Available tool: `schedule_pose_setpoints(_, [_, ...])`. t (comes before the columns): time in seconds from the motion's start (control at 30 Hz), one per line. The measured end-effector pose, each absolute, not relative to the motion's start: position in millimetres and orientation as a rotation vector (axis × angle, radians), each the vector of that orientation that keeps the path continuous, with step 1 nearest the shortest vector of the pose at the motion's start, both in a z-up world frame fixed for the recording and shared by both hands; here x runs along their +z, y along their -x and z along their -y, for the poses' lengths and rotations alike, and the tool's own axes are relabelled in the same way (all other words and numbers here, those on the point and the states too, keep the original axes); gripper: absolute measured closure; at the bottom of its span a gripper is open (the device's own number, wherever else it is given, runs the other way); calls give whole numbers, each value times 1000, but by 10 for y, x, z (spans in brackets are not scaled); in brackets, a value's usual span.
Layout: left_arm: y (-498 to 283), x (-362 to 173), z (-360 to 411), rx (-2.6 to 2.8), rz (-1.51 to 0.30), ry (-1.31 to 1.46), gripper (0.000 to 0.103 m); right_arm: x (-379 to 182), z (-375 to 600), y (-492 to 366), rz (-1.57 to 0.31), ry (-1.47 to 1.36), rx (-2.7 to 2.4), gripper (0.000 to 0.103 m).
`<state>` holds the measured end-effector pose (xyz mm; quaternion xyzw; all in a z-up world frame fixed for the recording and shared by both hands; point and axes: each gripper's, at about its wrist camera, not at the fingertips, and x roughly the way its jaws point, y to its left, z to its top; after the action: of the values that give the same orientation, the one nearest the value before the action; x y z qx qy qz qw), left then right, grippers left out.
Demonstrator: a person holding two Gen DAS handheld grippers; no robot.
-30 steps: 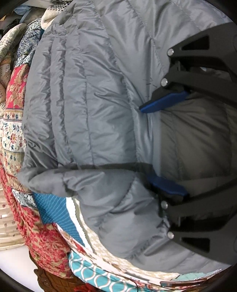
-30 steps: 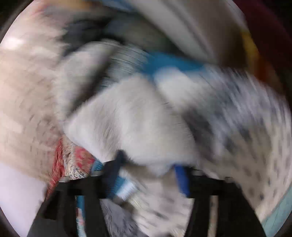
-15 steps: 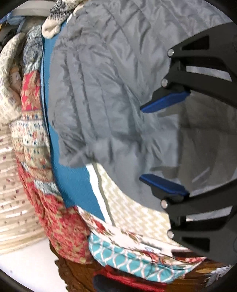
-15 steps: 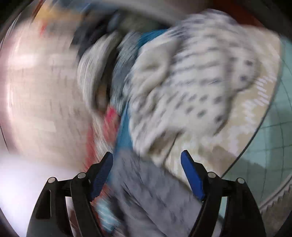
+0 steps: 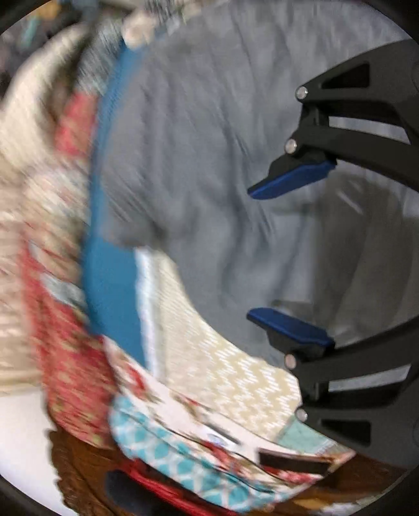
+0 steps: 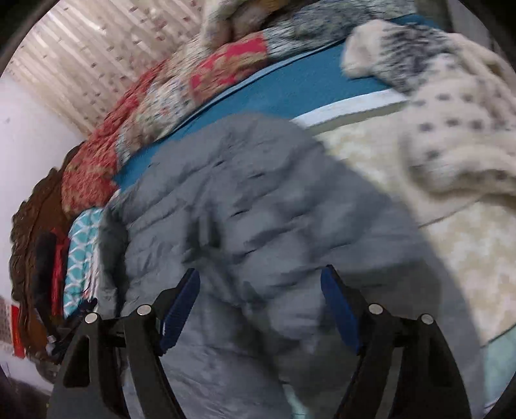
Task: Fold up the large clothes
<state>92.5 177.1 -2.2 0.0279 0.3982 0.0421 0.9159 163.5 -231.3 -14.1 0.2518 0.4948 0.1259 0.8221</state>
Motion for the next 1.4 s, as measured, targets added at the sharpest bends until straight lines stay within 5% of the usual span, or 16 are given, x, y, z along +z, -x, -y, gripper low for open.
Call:
schedule_pose_setpoints(0.13, [-887, -27, -1367, -88, -804, -109, 35, -345, 2134, -1729, -1079, -910, 481, 35])
schedule_pose_setpoints(0.3, [-1613, -668, -1441, -25, -978, -112, 36, -793, 2046, -2303, -1197, -1072, 399, 35])
schedule_pose_setpoints(0.5, [-2662, -896, -2068, 255, -979, -302, 39, -723, 2980, -2983, -1023, -1232, 59, 35])
schedule_pose_setpoints(0.83, [-3431, -747, -1849, 243, -951, -338, 38, -246, 3210, -3258, -894, -974, -12, 42])
schedule_pose_setpoints(0.97, [-3213, -599, -1615, 158, -938, -343, 38, -166, 2835, -3028, -1006, -673, 42, 42])
schedule_pose_setpoints(1.17, [-2398, -252, -1477, 65, -906, -362, 38, 12, 2152, -1773, -898, -350, 132, 42])
schedule_pose_setpoints(1.33, [-1388, 105, -1382, -42, -837, -281, 32, -69, 1551, -777, -863, -238, 339, 22])
schedule_pose_setpoints(1.4, [-1021, 34, -1341, -85, -869, -223, 31, -279, 1423, -563, -963, -209, 376, 22])
